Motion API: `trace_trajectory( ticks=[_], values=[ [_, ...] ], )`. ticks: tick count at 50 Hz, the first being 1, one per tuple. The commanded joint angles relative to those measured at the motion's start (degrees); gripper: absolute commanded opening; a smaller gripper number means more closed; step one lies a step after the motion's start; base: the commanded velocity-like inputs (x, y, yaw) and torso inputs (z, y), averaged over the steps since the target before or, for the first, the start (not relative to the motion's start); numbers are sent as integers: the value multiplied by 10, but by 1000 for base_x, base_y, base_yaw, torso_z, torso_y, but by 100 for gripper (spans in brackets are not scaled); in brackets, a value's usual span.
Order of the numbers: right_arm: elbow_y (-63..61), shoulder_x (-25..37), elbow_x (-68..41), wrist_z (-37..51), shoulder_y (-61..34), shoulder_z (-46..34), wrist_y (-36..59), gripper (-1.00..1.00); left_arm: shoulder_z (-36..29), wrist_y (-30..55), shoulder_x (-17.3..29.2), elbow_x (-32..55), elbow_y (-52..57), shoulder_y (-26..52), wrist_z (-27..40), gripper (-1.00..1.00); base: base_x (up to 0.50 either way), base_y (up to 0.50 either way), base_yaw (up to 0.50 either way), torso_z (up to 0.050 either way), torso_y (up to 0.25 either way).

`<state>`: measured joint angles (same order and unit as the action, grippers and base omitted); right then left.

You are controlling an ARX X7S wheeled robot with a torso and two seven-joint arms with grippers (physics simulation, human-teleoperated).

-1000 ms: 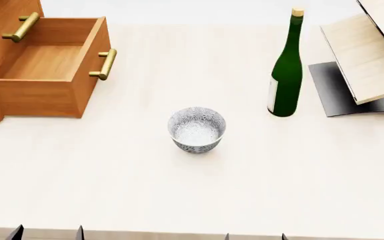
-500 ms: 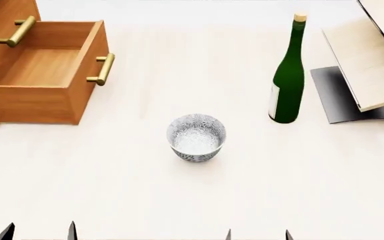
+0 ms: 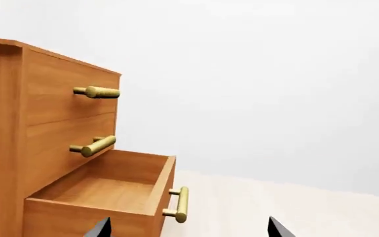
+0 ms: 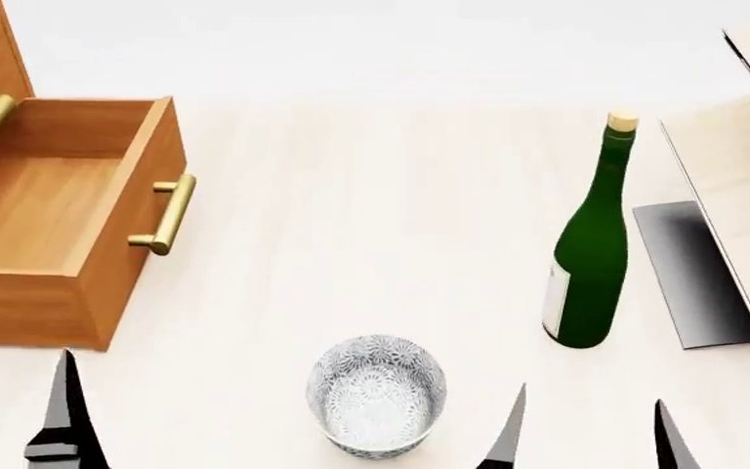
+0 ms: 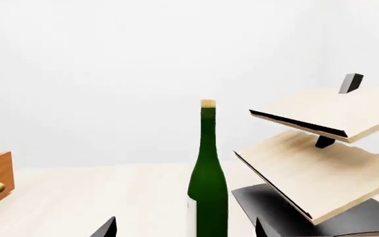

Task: Put the bowl on top of the cabinet.

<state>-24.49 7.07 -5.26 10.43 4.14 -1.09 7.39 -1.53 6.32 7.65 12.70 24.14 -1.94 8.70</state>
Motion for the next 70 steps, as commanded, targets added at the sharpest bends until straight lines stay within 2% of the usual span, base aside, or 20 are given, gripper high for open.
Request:
trace_trajectory(
  ticks=[1, 42, 48, 70],
  values=[
    [-87, 21, -28, 1, 20, 15, 17, 100, 0, 21, 16, 19, 74, -6, 8, 100, 500, 0, 0, 0, 0],
    [-116, 42, -57, 8, 40, 15, -6, 100, -9, -3, 34, 26, 71, -14, 22, 100, 500, 0, 0, 0, 0],
    [-107, 37, -41, 21, 45, 16, -33, 100, -11, -8, 37, 29, 73, -16, 22, 100, 486, 0, 0, 45, 0],
    [-106, 47, -39, 29, 45, 8, -38, 100, -14, 12, 51, 53, 80, -13, 25, 100, 0, 0, 0, 50, 0]
  ],
)
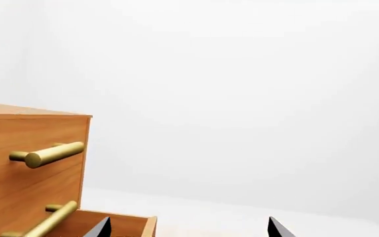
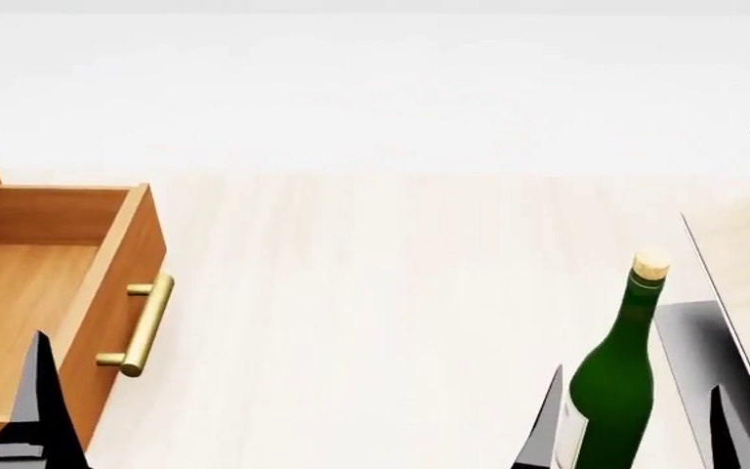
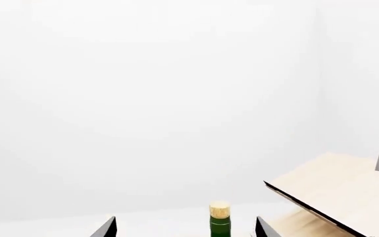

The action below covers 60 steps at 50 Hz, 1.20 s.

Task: Put the bowl on top of the cabinet.

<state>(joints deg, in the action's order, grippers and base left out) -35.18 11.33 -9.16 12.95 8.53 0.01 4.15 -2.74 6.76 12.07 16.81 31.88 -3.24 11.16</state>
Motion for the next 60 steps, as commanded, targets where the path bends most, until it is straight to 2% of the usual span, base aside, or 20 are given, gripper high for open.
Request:
trace_trajectory(
  ticks=[1, 17, 23, 27, 44, 49, 60],
  values=[
    [1, 5, 0, 4, 2, -4, -6, 100, -2, 8, 7, 12, 3, 1, 0, 100, 0, 0, 0, 50, 0],
    [0, 13, -8, 6, 1, -5, -7, 100, -6, 41, 30, 50, 21, 7, -2, 100, 0, 0, 0, 50, 0],
    [-2, 16, -10, 8, 1, -6, -5, 100, -8, 36, 28, 37, 15, 12, 7, 100, 0, 0, 0, 50, 0],
    [1, 17, -12, 9, 0, -6, -5, 100, -10, 68, 36, 43, 25, 27, 16, 100, 0, 0, 0, 45, 0],
    [0, 22, -11, 14, 2, -12, -9, 100, 30, 183, 80, 150, 132, 99, 47, 100, 0, 0, 0, 0, 0],
    [-1, 24, -12, 15, 3, -12, -10, 100, 19, 173, 92, 140, 134, 98, 28, 100, 0, 0, 0, 0, 0],
    [-10, 29, -16, 21, 4, -9, -8, 100, 18, 177, 99, 142, 134, 97, 31, 100, 0, 0, 0, 11, -250]
  ],
)
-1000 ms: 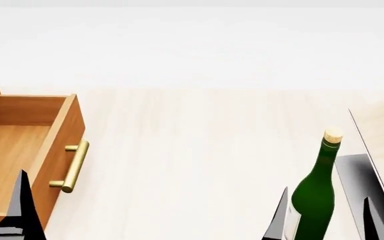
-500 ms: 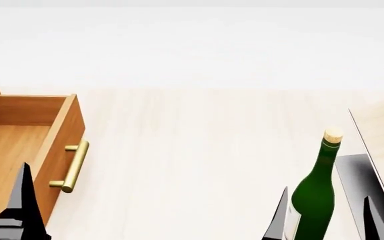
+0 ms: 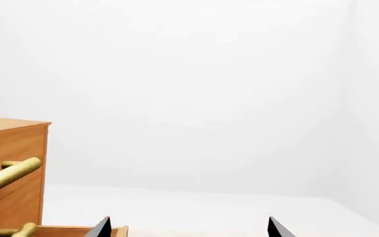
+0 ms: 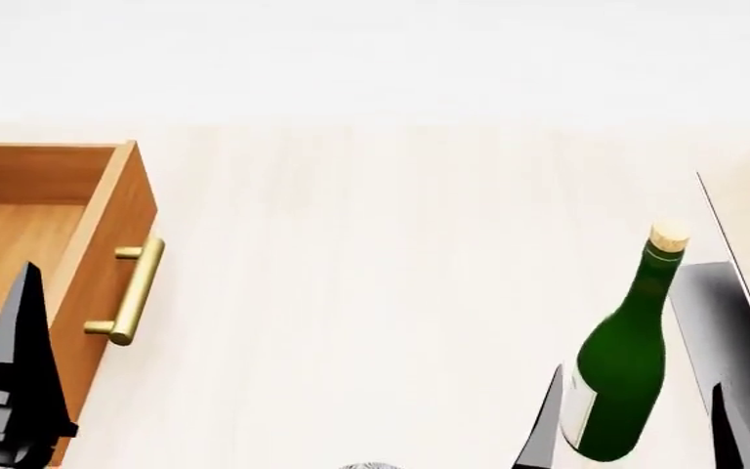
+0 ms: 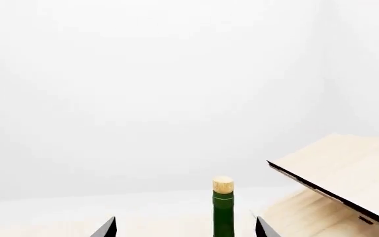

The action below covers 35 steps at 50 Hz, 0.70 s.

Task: Put the bowl on top of the cabinet.

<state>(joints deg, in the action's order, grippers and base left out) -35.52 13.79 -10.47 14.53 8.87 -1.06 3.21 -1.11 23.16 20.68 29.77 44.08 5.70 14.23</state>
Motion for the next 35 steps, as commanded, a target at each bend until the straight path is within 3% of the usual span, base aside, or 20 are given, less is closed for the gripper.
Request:
trace_trajectory(
  ticks=[1, 27, 32, 35],
  values=[
    [-7, 5, -4, 5, 1, 2, 1, 100, 2, 12, 14, 13, 13, 6, -1, 100, 0, 0, 0, 11, -250],
    [-9, 15, -8, 10, 2, -1, -1, 100, -11, 9, 35, 13, 26, -3, -15, 100, 0, 0, 0, 11, -250],
    [-8, 16, -10, 12, 2, -1, -1, 100, -26, 41, 48, 27, 31, 13, -17, 100, 0, 0, 0, 11, -223],
    [-9, 17, -12, 13, 2, -1, 0, 100, -28, 114, 69, 90, 43, 48, -12, 100, 0, 0, 0, 1, -17]
  ],
)
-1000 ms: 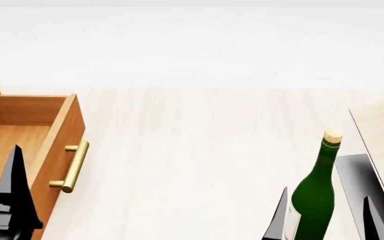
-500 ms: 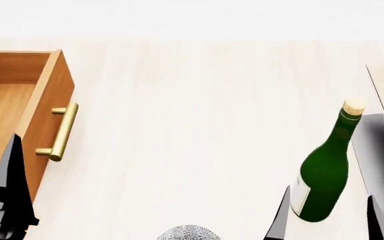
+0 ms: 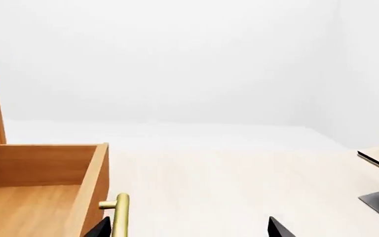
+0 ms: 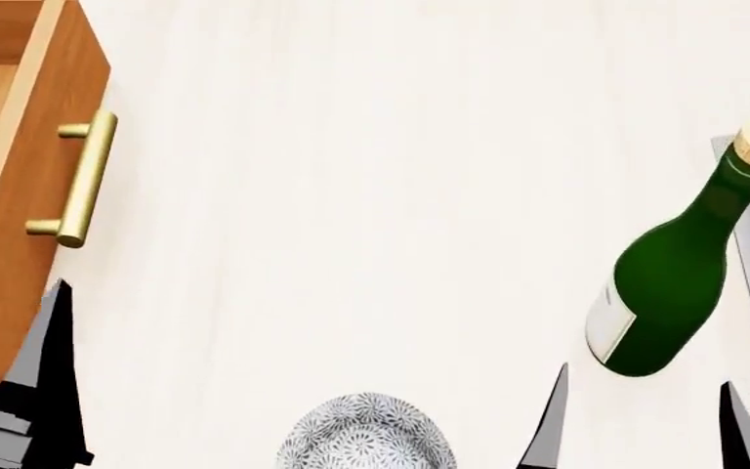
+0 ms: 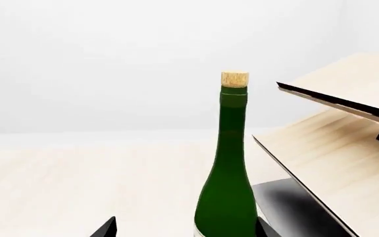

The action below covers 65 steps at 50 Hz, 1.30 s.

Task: Put the bowl on top of the cabinet.

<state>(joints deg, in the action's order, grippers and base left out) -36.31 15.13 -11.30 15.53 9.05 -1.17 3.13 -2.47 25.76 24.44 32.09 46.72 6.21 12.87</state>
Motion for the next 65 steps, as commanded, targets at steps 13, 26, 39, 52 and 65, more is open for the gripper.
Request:
trace_trajectory(
  ticks=[13, 26, 39, 52, 65],
  values=[
    [-1, 14, 3, -6, 5, -13, -6, 100, -376, 375, -14, -214, -135, 332, -276, 100, 0, 0, 0, 0, 0],
    [0, 17, 7, -3, 6, -20, -8, 100, -417, 383, -14, -359, -120, 348, -541, 100, 0, 0, 0, 0, 0],
    [2, 20, 10, -1, 6, -26, -9, 100, -416, 367, -16, -351, -147, 365, -550, 100, 0, 0, 0, 0, 0],
    [7, 22, 12, 1, 5, -30, -13, 100, -395, 365, -39, -380, -210, 384, -498, 100, 0, 0, 0, 0, 0],
    [8, 25, 13, 2, 5, -35, -14, 100, -394, 356, -46, -374, -222, 388, -497, 100, 0, 0, 0, 0, 0]
  ],
)
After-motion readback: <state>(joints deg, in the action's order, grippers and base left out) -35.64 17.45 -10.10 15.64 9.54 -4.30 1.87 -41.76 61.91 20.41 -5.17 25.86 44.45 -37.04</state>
